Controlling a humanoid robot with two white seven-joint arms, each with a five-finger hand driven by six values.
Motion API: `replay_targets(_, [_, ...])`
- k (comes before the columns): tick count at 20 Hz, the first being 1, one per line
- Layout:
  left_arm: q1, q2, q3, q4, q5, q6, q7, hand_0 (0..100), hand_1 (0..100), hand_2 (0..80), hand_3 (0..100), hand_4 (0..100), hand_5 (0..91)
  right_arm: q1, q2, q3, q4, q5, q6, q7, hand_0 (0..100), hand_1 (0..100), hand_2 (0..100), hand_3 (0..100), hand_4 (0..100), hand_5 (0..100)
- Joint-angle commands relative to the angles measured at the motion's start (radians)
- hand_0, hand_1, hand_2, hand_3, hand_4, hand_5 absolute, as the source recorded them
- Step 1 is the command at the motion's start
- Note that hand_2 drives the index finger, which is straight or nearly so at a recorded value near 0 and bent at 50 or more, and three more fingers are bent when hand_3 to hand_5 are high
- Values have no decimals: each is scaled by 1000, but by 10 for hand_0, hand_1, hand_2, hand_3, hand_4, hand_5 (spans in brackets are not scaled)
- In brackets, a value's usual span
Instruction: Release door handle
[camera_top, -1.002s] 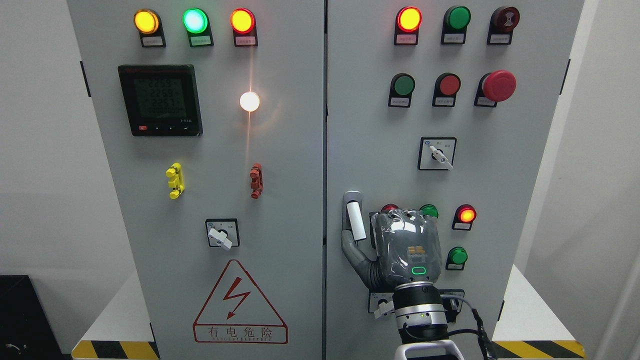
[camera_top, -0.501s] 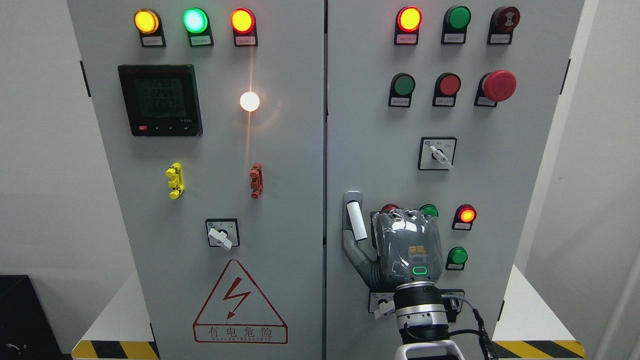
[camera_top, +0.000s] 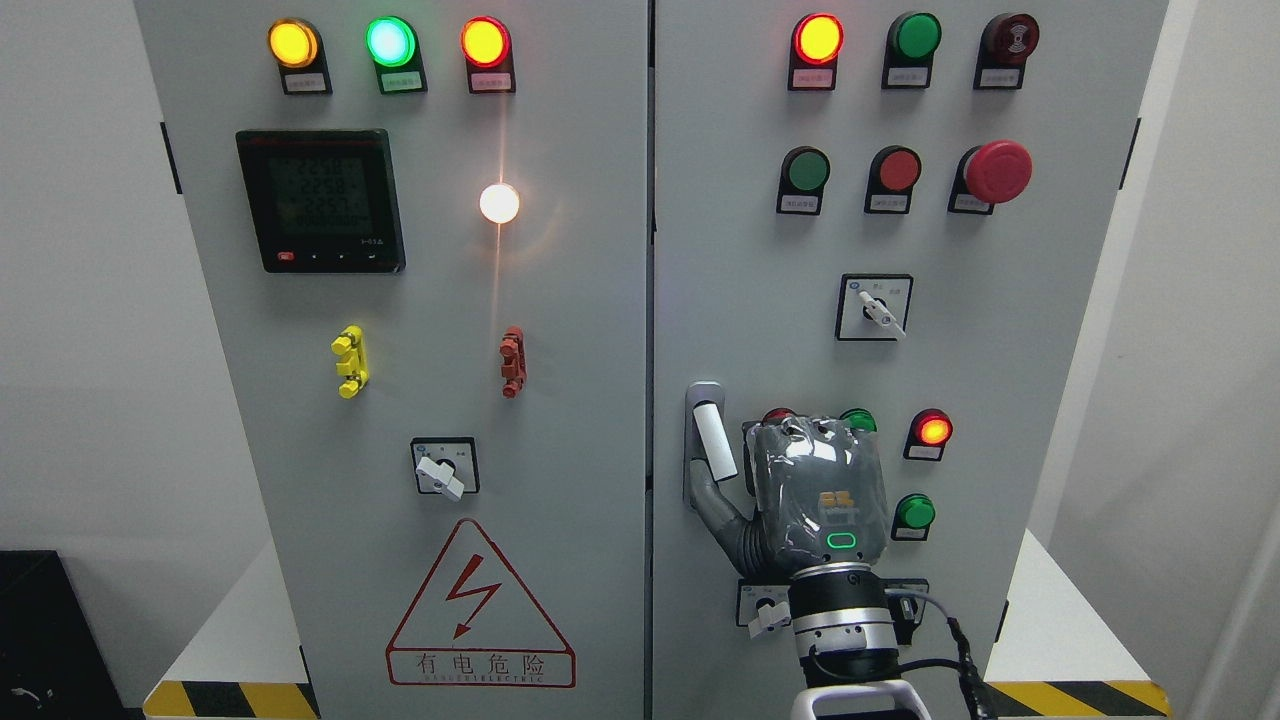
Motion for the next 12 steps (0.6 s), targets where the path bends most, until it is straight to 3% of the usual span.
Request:
replay_targets(1, [17, 0, 0, 0, 0, -1, 0, 120, 556, 0, 0, 0, 0, -1, -1, -1, -2, 1, 9, 2, 460, 449, 901, 1000, 983, 986])
replay_targets(12, [17, 0, 0, 0, 0, -1, 0, 120, 556, 0, 0, 0, 0, -1, -4, -1, -7, 3, 9, 2, 462, 461, 901, 1000, 987, 987])
